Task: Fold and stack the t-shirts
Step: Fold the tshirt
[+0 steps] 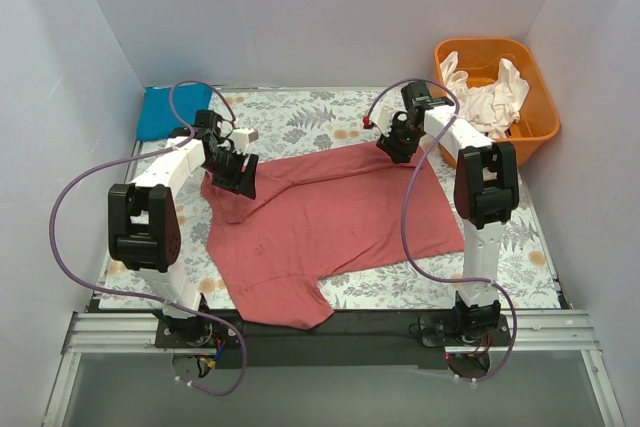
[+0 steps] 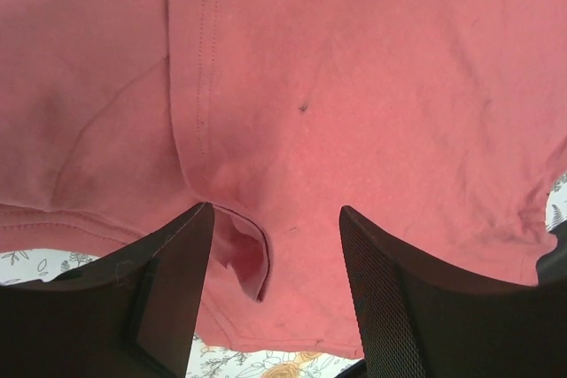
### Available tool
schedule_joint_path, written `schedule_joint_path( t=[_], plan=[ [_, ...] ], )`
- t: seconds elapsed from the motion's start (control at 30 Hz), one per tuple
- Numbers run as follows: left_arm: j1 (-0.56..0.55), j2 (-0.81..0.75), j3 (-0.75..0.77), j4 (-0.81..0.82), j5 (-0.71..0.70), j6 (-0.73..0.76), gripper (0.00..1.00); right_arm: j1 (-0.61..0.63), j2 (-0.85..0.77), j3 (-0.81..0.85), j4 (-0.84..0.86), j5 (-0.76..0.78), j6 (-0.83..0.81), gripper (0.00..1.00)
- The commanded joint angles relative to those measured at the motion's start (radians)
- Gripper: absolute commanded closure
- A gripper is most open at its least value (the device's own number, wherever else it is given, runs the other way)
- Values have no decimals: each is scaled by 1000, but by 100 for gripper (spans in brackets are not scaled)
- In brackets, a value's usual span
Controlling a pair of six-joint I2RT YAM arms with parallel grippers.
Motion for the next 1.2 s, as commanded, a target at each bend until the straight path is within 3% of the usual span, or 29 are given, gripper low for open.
schedule_joint_path(
  t=[0.0, 0.33, 0.43, 0.57, 0.67, 0.73, 0.9, 1.03, 1.17],
  plan=[
    [-20, -15, -20, -23, -52, 8, 42, -10, 5, 43, -1, 59, -79, 44],
    [-55, 1, -73, -19, -72, -7, 44, -19, 16, 3, 56, 151, -159, 43],
    [-57, 1, -70, -19, -74, -7, 49, -19, 19, -2, 59, 174, -191, 46],
    [-57, -16, -78, -10, -86, -7, 72, -23, 33, -11, 71, 202, -225, 49],
    [-57, -44, -92, -13, -57, 13, 96, -28, 37, -16, 85, 211, -245, 53],
    [-58, -74, -104, -19, -37, 45, 100, -27, 38, -23, 93, 219, -255, 56],
    [-70, -131, -172, -19, -51, 94, 100, -34, 2, -51, 90, 206, -263, 52],
    [-87, -163, -195, -3, -46, 114, 100, -43, -62, -106, 62, 142, -310, 33],
    [-118, -211, -242, 8, -48, 180, 100, -50, -62, -149, 59, 146, -361, 29]
  ],
)
